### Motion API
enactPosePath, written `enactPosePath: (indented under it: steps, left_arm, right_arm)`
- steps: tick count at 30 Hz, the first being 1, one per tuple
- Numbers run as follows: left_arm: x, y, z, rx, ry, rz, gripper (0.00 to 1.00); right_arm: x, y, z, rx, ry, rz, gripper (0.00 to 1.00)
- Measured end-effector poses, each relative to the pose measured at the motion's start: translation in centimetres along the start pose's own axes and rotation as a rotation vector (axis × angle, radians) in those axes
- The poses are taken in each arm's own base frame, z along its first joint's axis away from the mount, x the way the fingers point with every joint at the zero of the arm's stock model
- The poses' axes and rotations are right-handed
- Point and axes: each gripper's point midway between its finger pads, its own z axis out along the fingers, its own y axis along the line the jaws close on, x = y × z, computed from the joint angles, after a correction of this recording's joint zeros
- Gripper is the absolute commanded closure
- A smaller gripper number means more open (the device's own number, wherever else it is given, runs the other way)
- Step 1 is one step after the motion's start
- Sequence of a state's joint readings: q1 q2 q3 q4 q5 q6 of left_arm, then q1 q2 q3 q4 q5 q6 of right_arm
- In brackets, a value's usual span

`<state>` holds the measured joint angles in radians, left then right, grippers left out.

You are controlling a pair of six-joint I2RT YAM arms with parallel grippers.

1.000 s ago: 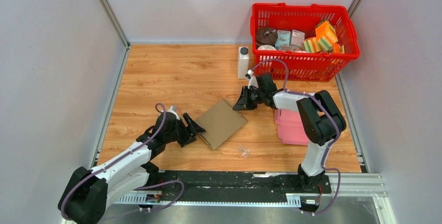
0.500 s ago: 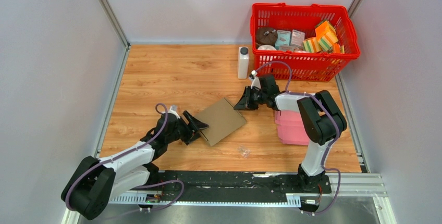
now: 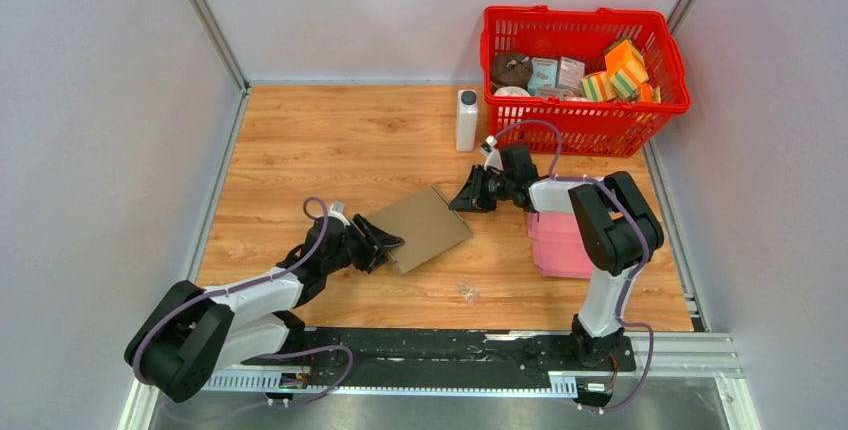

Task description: Fold the paper box

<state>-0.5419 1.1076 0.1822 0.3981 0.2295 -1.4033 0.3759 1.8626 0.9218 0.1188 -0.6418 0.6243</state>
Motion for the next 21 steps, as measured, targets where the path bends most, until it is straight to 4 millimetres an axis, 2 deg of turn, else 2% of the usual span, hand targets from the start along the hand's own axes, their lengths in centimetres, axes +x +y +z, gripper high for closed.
enactPosePath:
  steps: [1,2,5,7,8,9,12,14,16,18,21]
  left_arm:
    - [0.0,-0.2,0.0,0.005,-0.003,-0.008,0.57]
    - [-0.1,-0.4,-0.1,0.013,-0.006,-0.014,0.56]
    - [-0.1,-1.2,-0.7,0.035,-0.007,-0.025,0.56]
    - [-0.1,-1.5,-1.2,0.038,-0.005,-0.039,0.57]
    - [-0.1,-1.6,-1.5,0.032,0.002,-0.053,0.58]
    - [-0.2,-1.7,-1.7,0.023,0.014,-0.074,0.59]
    - [-1.0,-2.1,-2.3,0.000,0.036,-0.141,0.58]
    - [-1.7,-2.6,-2.7,-0.008,0.043,-0.191,0.58]
    - [-2.2,-2.8,-3.2,-0.016,0.056,-0.240,0.58]
    - [-2.5,-3.1,-3.7,-0.022,0.081,-0.284,0.58]
    - [-2.8,-3.7,-4.3,-0.014,0.112,-0.322,0.58]
  right_arm:
    - [0.0,-0.1,-0.1,0.009,-0.001,0.000,0.52]
    - [0.1,-0.4,-0.2,0.023,0.000,0.000,0.37]
    - [0.8,-0.6,-1.4,0.095,0.015,-0.022,0.18]
    - [1.2,0.4,-2.9,0.163,0.003,-0.089,0.13]
    - [1.4,1.2,-3.5,0.182,-0.004,-0.138,0.07]
    - [1.5,2.3,-4.2,0.215,-0.029,-0.214,0.05]
    - [2.2,7.7,-5.9,0.234,-0.122,-0.506,0.04]
    - [3.8,11.8,-6.8,0.204,-0.175,-0.726,0.03]
    - [6.1,15.5,-7.1,0.147,-0.216,-0.936,0.03]
    - [8.3,17.6,-7.0,0.103,-0.236,-1.100,0.05]
    - [9.7,17.8,-6.2,0.108,-0.245,-1.277,0.08]
